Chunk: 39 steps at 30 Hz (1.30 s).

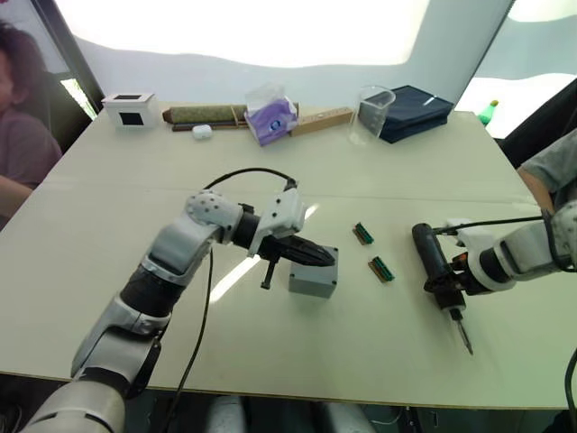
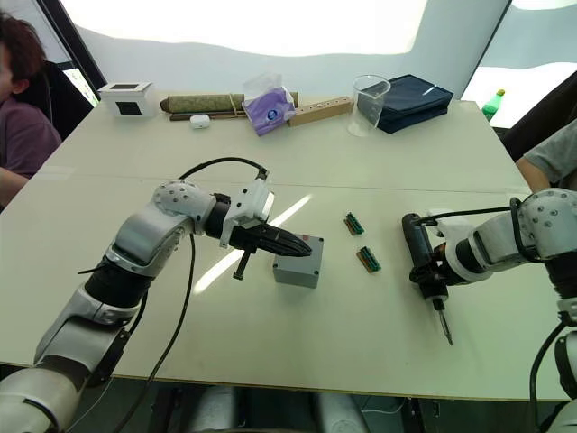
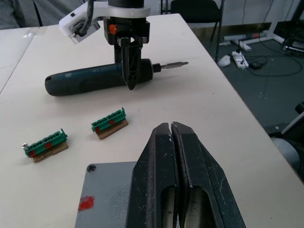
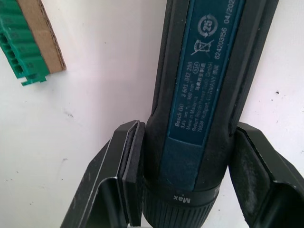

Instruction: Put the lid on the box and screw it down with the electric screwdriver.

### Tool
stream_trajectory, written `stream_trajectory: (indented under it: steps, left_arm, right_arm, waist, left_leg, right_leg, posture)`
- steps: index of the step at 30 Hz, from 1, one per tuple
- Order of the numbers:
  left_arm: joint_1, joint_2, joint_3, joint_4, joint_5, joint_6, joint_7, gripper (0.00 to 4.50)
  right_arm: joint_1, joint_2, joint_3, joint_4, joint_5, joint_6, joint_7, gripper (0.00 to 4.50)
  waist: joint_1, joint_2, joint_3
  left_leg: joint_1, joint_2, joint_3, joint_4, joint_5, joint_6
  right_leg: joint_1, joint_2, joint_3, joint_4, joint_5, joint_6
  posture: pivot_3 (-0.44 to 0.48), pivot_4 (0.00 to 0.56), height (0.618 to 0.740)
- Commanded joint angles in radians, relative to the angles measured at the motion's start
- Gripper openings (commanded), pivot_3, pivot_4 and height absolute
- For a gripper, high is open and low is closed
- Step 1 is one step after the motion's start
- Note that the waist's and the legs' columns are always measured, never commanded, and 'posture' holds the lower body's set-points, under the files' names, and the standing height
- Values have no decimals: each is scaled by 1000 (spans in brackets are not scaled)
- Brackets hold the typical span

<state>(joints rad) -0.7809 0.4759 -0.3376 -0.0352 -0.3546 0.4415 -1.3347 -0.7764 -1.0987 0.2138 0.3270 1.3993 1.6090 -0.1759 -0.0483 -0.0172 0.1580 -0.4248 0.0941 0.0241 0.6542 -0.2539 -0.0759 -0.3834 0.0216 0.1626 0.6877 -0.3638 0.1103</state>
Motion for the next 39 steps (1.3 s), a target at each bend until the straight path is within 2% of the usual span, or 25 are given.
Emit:
stream_trajectory:
  steps: [1,4,7,8,10,12,15,19,25,33,39]
  left_arm:
    - [-28,22,29,27,12,-30,-10,0]
    - [-34,45,39,63,14,-34,-24,0]
    - [-40,60,49,85,9,-22,-30,0]
    - [-40,68,53,95,8,-23,-35,0]
    - [-36,80,57,104,2,-3,-36,0]
    - [-31,85,57,104,-4,13,-37,0]
    - [-22,88,56,118,9,6,-43,0]
    - [-6,74,51,107,15,14,-22,0]
    - [27,46,23,75,34,12,13,0]
    - [48,9,-28,149,141,-95,62,0]
    - [36,-9,-34,180,154,-114,59,0]
  right_arm:
    - [-116,10,-140,33,-93,1,1,2107]
    - [-171,49,-290,-23,-74,-35,-20,2107]
    - [-154,121,-458,-154,-50,-135,-40,2107]
    - [-133,146,-489,-242,-78,-200,-25,2107]
    - [-43,282,-617,-527,-119,-454,41,2107]
    - [44,417,-684,-730,-83,-593,73,2107]
    - [171,518,-605,-921,-191,-712,136,2107]
    - [314,593,-464,-1023,-392,-864,221,2107]
    - [452,672,-333,-1024,-593,-1021,309,2107]
    - [503,699,-259,-1014,-740,-1082,345,2107]
    - [541,728,-219,-996,-839,-1121,354,2107]
  waist:
    - [2,6,3]
    - [3,9,4]
    - [4,9,4]
    - [5,9,4]
    - [6,8,4]
    - [5,11,4]
    - [10,11,4]
    - [9,11,4]
    - [4,11,4]
    - [4,11,4]
    - [5,11,4]
  left_leg:
    - [-1,0,1,0,0,0]
    - [-3,-1,2,-3,0,0]
    - [-3,0,2,-5,1,-1]
    - [-3,0,2,-5,1,-1]
    - [-3,0,2,-6,1,-2]
    - [-5,1,0,-7,1,-2]
    - [-8,2,-2,-6,2,-4]
    - [-11,1,-2,-4,3,-5]
    - [-10,0,-3,3,2,-4]
    - [-10,0,-3,5,4,-7]
    - [-10,0,-3,6,3,-6]
  right_leg:
    - [-1,0,1,0,0,0]
    - [-7,-1,2,2,0,0]
    - [-10,0,1,2,-1,-1]
    - [-11,0,1,2,-1,-2]
    - [-11,0,0,1,-2,-3]
    - [-12,1,-2,0,-2,-4]
    - [-14,1,-6,1,-3,-5]
    - [-11,-1,-8,2,-3,-5]
    - [-9,0,-7,7,-1,-1]
    - [-10,0,-7,10,-1,-1]
    - [-9,0,-7,10,-1,-1]
  posture:
    - [0,150,739]
    - [0,150,739]
    - [0,150,739]
    - [0,150,739]
    - [0,150,739]
    - [0,150,739]
    - [0,150,739]
    - [0,150,739]
    - [0,150,739]
    - [0,150,739]
    - [0,150,739]
